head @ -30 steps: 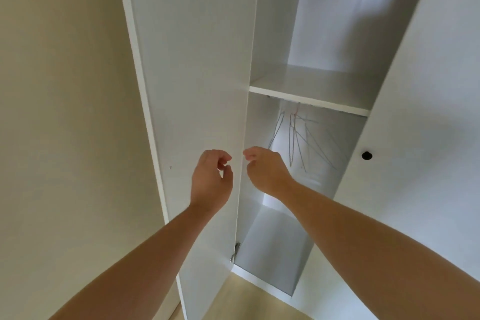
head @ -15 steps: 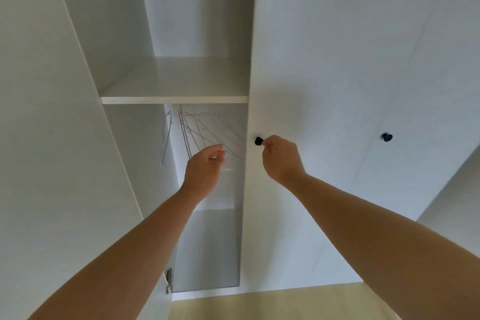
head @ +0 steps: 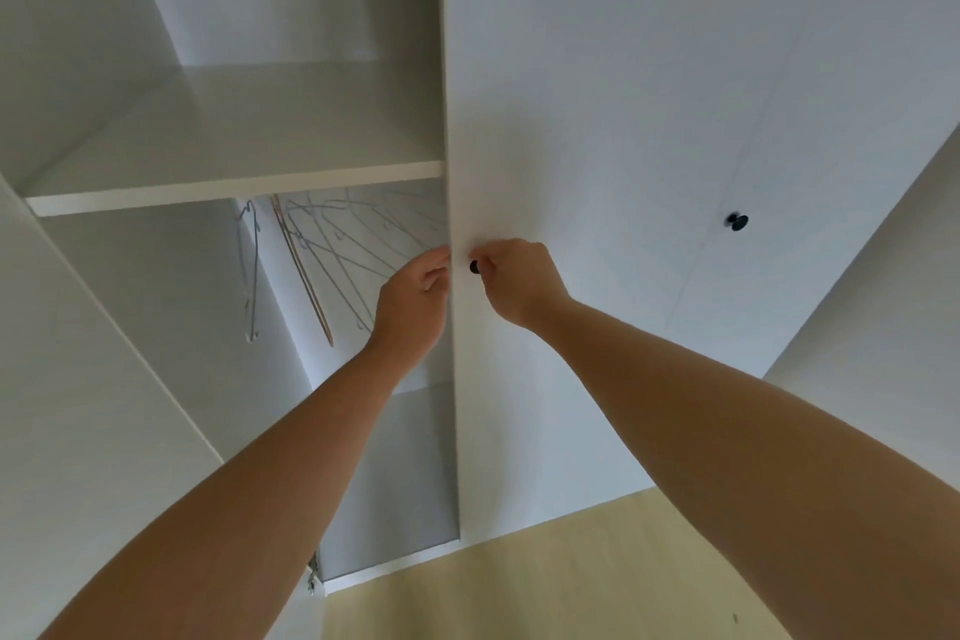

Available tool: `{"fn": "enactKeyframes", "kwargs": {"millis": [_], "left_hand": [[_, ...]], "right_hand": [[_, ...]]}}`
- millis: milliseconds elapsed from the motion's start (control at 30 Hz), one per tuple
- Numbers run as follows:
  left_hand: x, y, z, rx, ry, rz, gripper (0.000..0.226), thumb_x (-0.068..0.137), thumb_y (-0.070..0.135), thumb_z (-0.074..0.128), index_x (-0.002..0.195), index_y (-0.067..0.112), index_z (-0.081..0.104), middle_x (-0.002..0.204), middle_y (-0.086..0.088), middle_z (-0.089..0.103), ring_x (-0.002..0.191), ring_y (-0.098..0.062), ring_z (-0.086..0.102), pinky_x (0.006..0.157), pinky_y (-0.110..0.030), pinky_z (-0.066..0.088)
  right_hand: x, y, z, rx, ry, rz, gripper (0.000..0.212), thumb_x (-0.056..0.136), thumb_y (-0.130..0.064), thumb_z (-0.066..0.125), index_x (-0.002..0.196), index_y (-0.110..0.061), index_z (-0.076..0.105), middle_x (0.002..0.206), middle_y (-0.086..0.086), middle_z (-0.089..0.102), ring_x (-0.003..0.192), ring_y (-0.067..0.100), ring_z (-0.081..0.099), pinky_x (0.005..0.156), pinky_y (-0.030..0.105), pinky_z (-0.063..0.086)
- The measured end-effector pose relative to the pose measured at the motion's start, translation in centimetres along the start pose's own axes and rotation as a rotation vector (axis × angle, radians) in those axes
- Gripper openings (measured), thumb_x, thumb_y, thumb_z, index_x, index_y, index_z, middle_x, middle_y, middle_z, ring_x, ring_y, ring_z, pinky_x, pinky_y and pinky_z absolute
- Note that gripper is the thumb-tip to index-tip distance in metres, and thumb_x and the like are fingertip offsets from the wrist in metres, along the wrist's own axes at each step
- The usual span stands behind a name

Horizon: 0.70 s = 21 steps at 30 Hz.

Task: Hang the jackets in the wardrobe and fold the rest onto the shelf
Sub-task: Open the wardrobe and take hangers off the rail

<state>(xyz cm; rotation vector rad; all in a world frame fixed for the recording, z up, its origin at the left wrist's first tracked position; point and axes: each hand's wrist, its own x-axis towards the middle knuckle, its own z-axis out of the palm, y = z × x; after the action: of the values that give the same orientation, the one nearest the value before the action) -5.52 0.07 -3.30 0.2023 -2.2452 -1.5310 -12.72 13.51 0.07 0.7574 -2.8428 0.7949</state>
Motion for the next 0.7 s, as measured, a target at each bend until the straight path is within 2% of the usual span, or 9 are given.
{"fn": "enactKeyframes", "kwargs": {"millis": [67, 133, 267, 367, 433, 567, 700], "left_hand": [[0.1, 0.4, 0.4, -0.001, 0.007, 0.033, 0.051, 0.099, 0.004, 0.046, 0.112, 0.05, 0.065, 0.106, 0.031, 0.07, 0.105, 0.009, 0.064, 0.093, -0.008, 0.047], [0.1, 0.6, 0.7, -0.027, 0.031, 0.026, 0.049, 0.098, 0.007, 0.047, 0.106, 0.052, 0.067, 0.103, 0.025, 0.073, 0.101, 0.003, 0.066, 0.094, -0.016, 0.05], [-1.5, 1.1, 1.2, -0.094, 0.032, -0.028, 0.054, 0.091, 0.012, 0.046, 0.094, 0.06, 0.071, 0.1, 0.022, 0.074, 0.096, -0.002, 0.068, 0.091, -0.026, 0.052], [-3.4, 1.4, 1.6, -0.127, 0.032, -0.05, 0.045, 0.095, 0.009, 0.049, 0.104, 0.043, 0.077, 0.101, 0.011, 0.076, 0.1, -0.014, 0.07, 0.098, -0.039, 0.055], [-5.3, 1.9, 2.0, -0.146, 0.012, -0.059, 0.039, 0.097, 0.011, 0.052, 0.103, 0.04, 0.078, 0.102, 0.008, 0.077, 0.102, -0.018, 0.071, 0.1, -0.043, 0.055], [-9.1, 3.5, 3.4, -0.095, 0.021, -0.056, 0.017, 0.095, 0.024, 0.064, 0.105, 0.03, 0.077, 0.097, 0.012, 0.077, 0.096, -0.008, 0.072, 0.097, -0.039, 0.057], [-13.1, 6.0, 6.0, -0.027, 0.021, -0.033, 0.011, 0.094, 0.022, 0.069, 0.091, 0.031, 0.074, 0.083, 0.006, 0.076, 0.084, -0.013, 0.073, 0.091, -0.04, 0.059]], "right_hand": [[-0.3, -0.1, -0.3, -0.01, -0.004, 0.016, 0.036, 0.101, -0.012, 0.042, 0.108, -0.016, 0.077, 0.108, 0.002, 0.074, 0.098, 0.025, 0.065, 0.088, 0.035, 0.054], [-0.9, -0.2, -0.5, -0.019, -0.01, 0.026, 0.035, 0.099, -0.011, 0.042, 0.099, -0.014, 0.077, 0.1, 0.003, 0.073, 0.091, 0.025, 0.065, 0.082, 0.034, 0.055], [-3.3, 0.0, -1.2, -0.02, -0.013, 0.036, 0.032, 0.098, -0.013, 0.044, 0.09, -0.013, 0.075, 0.092, 0.002, 0.072, 0.086, 0.025, 0.064, 0.076, 0.03, 0.053], [-5.6, 0.7, -2.2, 0.042, 0.005, 0.046, 0.029, 0.096, -0.01, 0.047, 0.09, -0.006, 0.075, 0.091, 0.008, 0.073, 0.086, 0.027, 0.066, 0.08, 0.037, 0.056], [-7.5, 1.2, -2.7, 0.05, 0.015, 0.041, 0.027, 0.095, -0.01, 0.049, 0.091, -0.002, 0.075, 0.093, 0.01, 0.073, 0.088, 0.028, 0.066, 0.082, 0.041, 0.056], [-11.8, 2.8, -4.2, 0.092, 0.047, 0.031, 0.029, 0.097, -0.015, 0.051, 0.097, -0.014, 0.079, 0.096, -0.001, 0.076, 0.091, 0.02, 0.067, 0.083, 0.029, 0.054], [-16.9, 5.1, -6.5, 0.179, 0.076, 0.057, 0.026, 0.097, -0.019, 0.054, 0.102, -0.018, 0.08, 0.1, -0.005, 0.076, 0.09, 0.015, 0.069, 0.075, 0.016, 0.049]]}}
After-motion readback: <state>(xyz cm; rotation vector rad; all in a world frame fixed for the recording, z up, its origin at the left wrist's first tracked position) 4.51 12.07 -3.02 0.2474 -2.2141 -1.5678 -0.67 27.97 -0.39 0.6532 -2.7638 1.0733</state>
